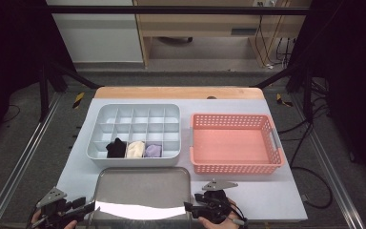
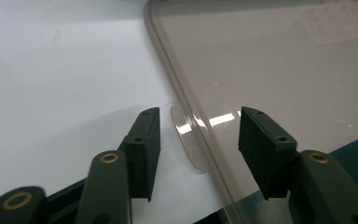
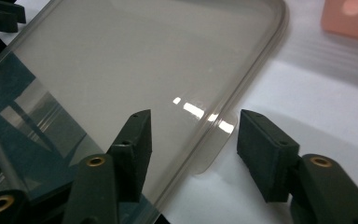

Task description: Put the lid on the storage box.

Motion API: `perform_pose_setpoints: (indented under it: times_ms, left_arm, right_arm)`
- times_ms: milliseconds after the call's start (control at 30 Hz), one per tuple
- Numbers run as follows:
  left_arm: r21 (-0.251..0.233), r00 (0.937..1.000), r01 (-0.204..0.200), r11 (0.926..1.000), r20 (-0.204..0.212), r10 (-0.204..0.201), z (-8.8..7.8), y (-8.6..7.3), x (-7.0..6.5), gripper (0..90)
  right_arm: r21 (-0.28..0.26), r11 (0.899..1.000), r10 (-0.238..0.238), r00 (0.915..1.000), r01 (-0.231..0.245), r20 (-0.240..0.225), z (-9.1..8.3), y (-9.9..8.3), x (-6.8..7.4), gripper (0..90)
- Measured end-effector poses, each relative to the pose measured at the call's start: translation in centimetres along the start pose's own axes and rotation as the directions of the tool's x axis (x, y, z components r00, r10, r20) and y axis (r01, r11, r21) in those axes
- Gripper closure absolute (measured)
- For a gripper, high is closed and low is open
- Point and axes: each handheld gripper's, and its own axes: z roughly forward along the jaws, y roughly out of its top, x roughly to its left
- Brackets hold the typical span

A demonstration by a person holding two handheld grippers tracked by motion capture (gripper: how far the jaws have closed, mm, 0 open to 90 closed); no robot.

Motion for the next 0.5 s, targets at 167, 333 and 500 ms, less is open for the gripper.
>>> perform_pose_setpoints:
  times_ms: [167, 333, 500]
  left_arm:
    - [-0.004, 0.9999, 0.014, 0.9999, 0.009, -0.014, 0.1, -0.2, 0.1, 52.2]
    - [0.007, 0.9998, 0.019, 0.9998, 0.009, -0.019, 0.2, -0.2, 0.0, 53.6]
    - [0.011, 0.9994, 0.025, 0.9996, 0.025, -0.025, 0.2, -0.3, -0.1, 53.7]
  right_arm:
    - [0.015, 0.999, 0.033, 0.9991, -0.032, -0.027, 0.3, -0.5, 0.0, 49.9]
    - [-0.006, 0.998, 0.060, 0.9978, -0.061, -0.028, 0.2, -0.9, 0.1, 50.6]
    - [-0.022, 0.993, 0.113, 0.9930, -0.114, -0.032, 0.0, -1.3, 0.2, 51.1]
